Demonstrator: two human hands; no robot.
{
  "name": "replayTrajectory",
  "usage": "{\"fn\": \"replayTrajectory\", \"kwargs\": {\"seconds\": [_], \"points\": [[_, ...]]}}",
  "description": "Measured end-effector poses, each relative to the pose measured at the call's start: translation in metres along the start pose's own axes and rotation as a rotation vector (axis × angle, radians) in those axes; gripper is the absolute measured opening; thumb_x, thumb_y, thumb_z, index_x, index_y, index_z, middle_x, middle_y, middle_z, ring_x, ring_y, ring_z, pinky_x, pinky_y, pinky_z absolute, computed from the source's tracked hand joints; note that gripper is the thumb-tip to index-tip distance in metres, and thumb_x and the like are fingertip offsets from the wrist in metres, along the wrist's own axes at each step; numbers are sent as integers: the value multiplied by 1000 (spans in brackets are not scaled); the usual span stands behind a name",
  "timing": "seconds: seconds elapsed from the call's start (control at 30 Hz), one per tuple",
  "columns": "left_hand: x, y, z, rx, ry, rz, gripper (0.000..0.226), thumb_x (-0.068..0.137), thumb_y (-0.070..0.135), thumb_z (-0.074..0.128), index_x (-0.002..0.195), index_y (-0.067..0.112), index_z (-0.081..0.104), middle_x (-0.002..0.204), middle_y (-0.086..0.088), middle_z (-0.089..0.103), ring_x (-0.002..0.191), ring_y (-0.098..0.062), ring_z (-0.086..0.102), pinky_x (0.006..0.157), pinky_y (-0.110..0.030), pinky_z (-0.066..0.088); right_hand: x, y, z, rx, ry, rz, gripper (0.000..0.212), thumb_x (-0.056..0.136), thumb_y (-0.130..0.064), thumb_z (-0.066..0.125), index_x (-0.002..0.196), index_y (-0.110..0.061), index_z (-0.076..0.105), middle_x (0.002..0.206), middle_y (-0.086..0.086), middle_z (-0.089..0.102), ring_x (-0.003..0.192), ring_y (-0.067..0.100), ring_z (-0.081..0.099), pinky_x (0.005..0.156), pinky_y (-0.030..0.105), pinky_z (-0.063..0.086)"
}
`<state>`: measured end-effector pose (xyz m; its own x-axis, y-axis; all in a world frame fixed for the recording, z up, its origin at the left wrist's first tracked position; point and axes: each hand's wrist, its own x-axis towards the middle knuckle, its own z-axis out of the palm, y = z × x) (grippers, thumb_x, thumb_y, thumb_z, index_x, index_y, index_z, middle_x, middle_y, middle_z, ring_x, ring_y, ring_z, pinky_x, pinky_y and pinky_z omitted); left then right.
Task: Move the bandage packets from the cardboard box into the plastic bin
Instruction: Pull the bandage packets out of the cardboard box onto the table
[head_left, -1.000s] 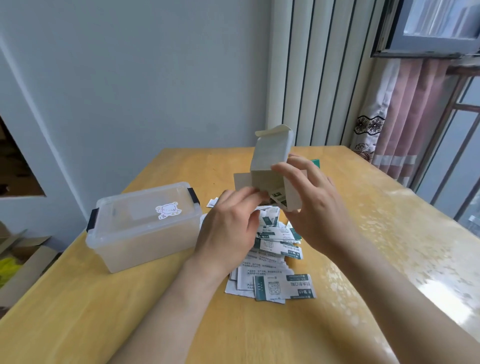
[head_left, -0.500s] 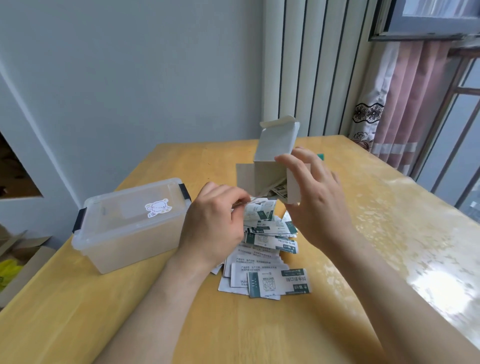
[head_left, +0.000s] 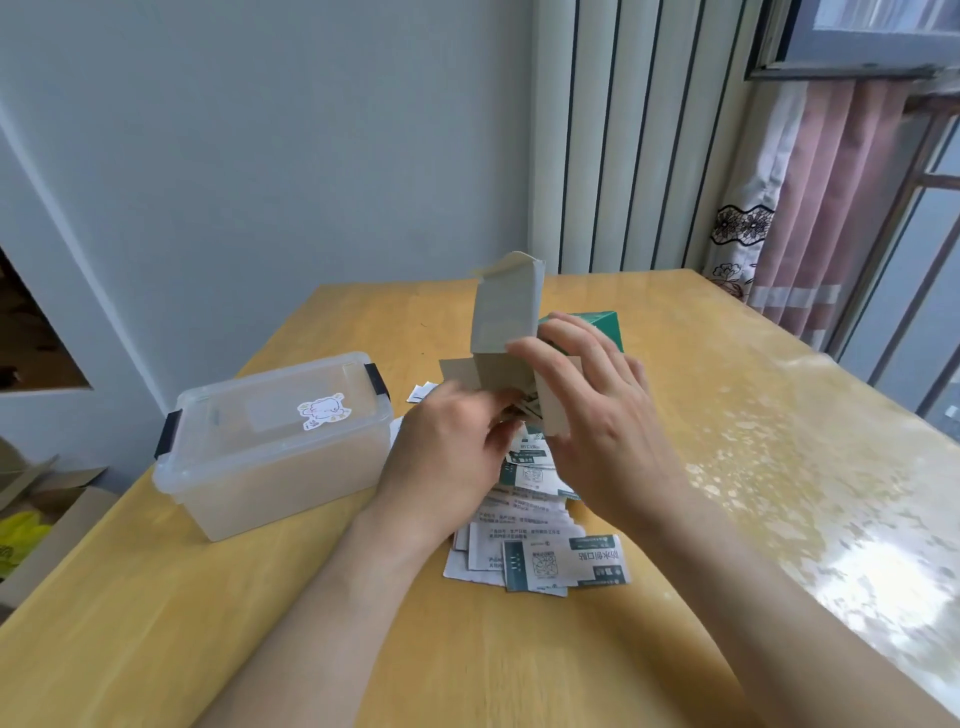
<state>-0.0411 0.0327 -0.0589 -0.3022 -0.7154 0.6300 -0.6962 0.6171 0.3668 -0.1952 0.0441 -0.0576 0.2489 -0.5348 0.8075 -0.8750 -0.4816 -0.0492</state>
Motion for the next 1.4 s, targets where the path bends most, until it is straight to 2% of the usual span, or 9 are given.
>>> {"fn": "replayTrajectory", "kwargs": {"seconds": [0.17,0.37,0.53,0.73,0.87,1.0,1.1,1.3,1.4], "points": [[-1,4,-4,-93,103,4,19,84,10,66,96,22,75,66,17,56,70,-10,47,61,-26,43,-2,9,1,-11,8,50,69,68,4,71,128,-20,46,131,1,48,133,22,40,86,33,36],[0,0,-7,153,121,1,43,78,8,57,119,17,66,105,2,68,94,-22,52,79,-34,50,0,12,-7,-164,-72,77,71,68,1,71,131,-23,49,130,0,50,128,20,38,82,40,37],[-2,7,-2,95,-184,57,57,81,16,58,133,33,45,129,13,53,95,-14,37,84,-34,46,6,1,-10,-208,-128,-37,67,75,-3,70,134,-25,45,132,-2,49,129,21,40,84,40,40],[0,-6,1,79,-24,55,19,91,22,60,103,33,70,88,3,63,83,-20,46,66,-38,49,18,11,-24,-271,-180,-126,67,73,-2,69,134,-20,47,133,3,50,128,26,42,85,40,40],[1,-6,2,141,3,-23,16,87,16,63,91,23,76,89,4,67,84,-20,48,68,-37,51,23,17,-32,-398,-230,-199,60,78,-7,67,133,-20,47,130,4,51,126,25,43,84,42,39],[1,-1,0,93,35,-10,30,82,10,66,109,21,70,109,4,64,99,-20,50,81,-35,49,25,13,-36,-486,-251,-252,53,81,-9,57,132,-19,47,126,4,51,123,26,45,83,43,35],[-1,7,0,11,-118,29,46,84,22,70,127,29,55,119,11,62,105,-16,45,89,-34,45,25,9,-32,-449,-244,-206,58,78,-11,63,132,-21,46,127,1,50,124,25,44,82,41,34],[-3,5,6,50,56,74,15,84,14,70,98,18,73,70,-3,65,72,-27,56,56,-39,52,16,8,-30,-356,-213,-126,67,72,-7,70,134,-20,48,131,2,52,126,25,43,83,39,35],[-1,-1,6,86,93,55,9,84,12,65,87,17,72,66,0,65,68,-25,53,51,-38,49,16,14,-33,-416,-250,-174,64,75,-9,70,134,-21,47,130,3,52,125,26,44,83,42,38]]}}
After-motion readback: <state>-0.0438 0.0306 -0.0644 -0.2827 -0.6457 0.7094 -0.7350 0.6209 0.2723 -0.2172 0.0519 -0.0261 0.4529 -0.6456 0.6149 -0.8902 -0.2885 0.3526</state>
